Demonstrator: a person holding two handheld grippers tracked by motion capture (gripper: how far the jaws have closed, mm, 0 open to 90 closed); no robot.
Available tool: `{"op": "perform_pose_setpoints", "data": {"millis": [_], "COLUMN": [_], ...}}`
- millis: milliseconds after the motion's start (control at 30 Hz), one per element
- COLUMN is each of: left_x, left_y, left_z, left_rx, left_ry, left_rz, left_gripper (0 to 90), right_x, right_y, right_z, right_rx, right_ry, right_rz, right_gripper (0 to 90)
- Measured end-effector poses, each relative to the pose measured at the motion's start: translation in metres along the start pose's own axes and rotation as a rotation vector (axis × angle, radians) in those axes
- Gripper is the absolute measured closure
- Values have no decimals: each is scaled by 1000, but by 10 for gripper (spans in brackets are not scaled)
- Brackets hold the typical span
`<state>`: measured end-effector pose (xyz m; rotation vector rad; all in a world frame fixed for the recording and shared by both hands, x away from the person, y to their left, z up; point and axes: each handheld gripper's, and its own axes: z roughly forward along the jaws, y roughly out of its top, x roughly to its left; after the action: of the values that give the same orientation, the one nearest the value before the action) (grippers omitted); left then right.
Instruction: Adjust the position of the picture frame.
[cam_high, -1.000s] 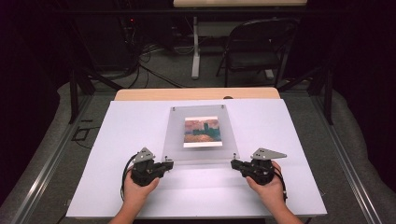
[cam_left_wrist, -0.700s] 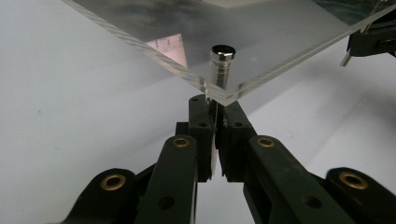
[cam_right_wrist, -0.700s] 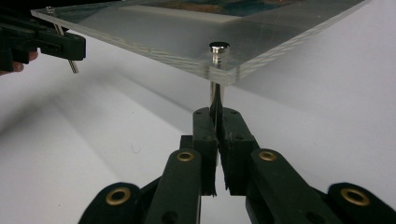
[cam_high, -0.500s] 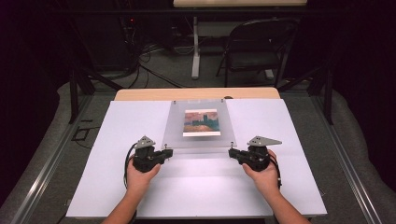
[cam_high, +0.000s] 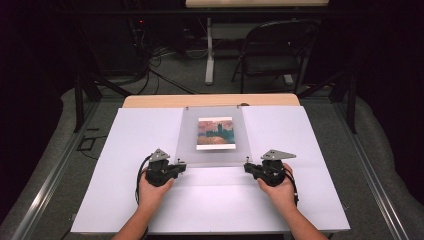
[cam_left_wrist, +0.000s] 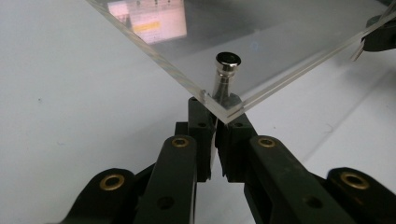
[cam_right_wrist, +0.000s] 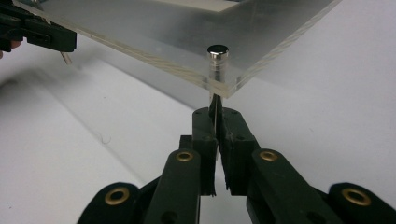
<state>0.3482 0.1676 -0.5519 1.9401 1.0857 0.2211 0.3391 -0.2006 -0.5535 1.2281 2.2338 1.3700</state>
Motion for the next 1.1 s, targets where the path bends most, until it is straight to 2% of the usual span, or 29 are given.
{"op": "perform_pose_setpoints", "data": {"millis": [300, 600, 1100], "left_x": [2, 3, 3], "left_y": [-2, -3, -5], "left_z": [4, 9, 9], "left_rx": [9, 25, 7], "left_ry": [3, 9, 3], "left_rz": [2, 10, -4], "left_gripper": [846, 845, 836], "right_x": [0, -3, -4], "right_y": [-2, -5, -7], "right_z": [3, 7, 7], "right_rx": [15, 26, 27], "right_ry": [-7, -11, -7], "right_rz": [-5, 13, 22], "right_gripper": [850, 847, 843]}}
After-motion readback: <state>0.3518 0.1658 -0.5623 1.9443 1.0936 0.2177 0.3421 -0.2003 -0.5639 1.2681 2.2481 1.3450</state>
